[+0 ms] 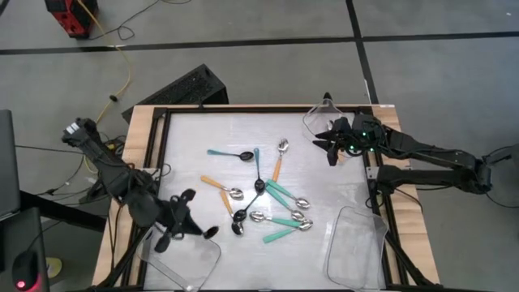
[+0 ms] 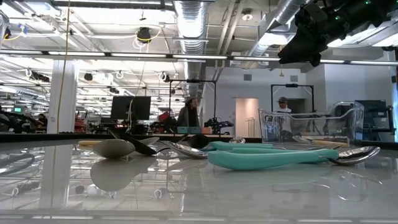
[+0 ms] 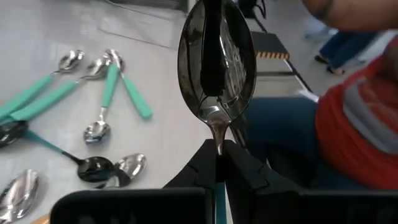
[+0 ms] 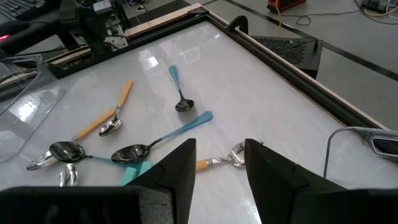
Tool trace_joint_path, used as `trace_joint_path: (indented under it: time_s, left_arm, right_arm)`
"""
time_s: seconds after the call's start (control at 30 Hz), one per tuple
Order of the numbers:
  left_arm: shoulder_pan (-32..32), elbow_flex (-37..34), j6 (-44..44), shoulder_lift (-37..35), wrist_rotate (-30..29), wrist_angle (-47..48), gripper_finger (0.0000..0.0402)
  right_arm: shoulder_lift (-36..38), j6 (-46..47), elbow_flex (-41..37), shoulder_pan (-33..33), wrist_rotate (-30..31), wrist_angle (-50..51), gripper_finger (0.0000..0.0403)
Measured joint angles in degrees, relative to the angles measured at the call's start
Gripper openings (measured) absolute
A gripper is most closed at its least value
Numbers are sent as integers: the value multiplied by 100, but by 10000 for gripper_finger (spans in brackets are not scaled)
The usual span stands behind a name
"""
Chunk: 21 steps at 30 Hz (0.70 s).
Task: Sort silverware by color (type)
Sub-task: Put the blue spoon into the bottom left transparent bin
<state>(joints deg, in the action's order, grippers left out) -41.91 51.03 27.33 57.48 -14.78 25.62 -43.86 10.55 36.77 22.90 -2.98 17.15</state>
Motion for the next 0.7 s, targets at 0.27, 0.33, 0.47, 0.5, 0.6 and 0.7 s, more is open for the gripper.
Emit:
trace_joint_path:
  time_s: [0.27,0.33,0.47,0.5,0.6,0.7]
  left_arm:
    - [-699,0,-541,526,281,140,0]
    - [-728,0,-404,589,391,296,0]
    - [-776,0,-176,644,522,711,0]
    - [-823,0,-209,644,482,752,0]
    - [-933,-4,-432,644,374,889,0]
    - [-985,-48,-523,644,325,935,0]
  right_arm:
    - [0,10,0,0,1,-4,162]
    - [0,56,0,0,2,-4,162]
    - [0,143,0,0,2,-4,162]
    - [0,146,0,0,2,-6,162]
    - [-1,150,0,1,2,-4,162]
    - [-2,171,0,0,2,-2,162]
